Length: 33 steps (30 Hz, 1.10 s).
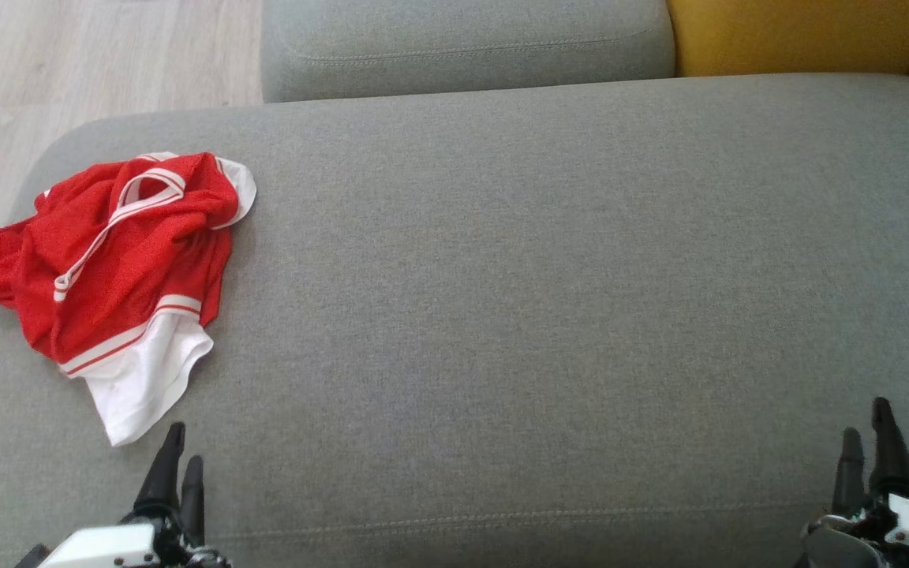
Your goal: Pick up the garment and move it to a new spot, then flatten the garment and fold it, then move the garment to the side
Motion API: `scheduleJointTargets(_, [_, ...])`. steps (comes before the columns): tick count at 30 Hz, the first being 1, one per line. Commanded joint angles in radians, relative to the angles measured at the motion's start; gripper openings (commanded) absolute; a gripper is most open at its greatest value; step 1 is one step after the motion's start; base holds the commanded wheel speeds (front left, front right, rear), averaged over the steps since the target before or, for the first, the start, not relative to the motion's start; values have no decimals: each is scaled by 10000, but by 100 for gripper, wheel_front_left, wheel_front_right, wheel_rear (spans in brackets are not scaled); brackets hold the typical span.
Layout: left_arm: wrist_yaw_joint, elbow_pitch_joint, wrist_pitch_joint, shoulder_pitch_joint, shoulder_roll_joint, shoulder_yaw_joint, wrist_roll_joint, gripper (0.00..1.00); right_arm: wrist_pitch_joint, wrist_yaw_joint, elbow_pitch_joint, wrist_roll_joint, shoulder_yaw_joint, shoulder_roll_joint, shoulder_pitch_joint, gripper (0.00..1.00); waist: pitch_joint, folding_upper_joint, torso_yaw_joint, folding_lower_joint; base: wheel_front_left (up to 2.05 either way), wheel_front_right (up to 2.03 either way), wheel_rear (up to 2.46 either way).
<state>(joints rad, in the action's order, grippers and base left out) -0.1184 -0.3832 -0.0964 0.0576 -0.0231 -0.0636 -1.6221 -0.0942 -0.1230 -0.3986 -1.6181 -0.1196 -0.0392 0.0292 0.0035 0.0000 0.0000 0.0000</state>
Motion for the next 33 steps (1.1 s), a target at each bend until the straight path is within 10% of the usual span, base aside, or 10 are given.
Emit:
scheduleJointTargets(1, [-36, 476, 103, -465, -64, 89, -33, 100, 109, -6, 381, 3, 138, -48, -384, 100, 0, 0, 2, 0, 0, 0, 0])
scheduleJointTargets(33, [420, 1656, 1040, -520, -119, 678, 4396, 100, 1023, -25, 1110, 4659, 1359, -65, -601, 100, -4, 0, 53, 0, 0, 0, 0])
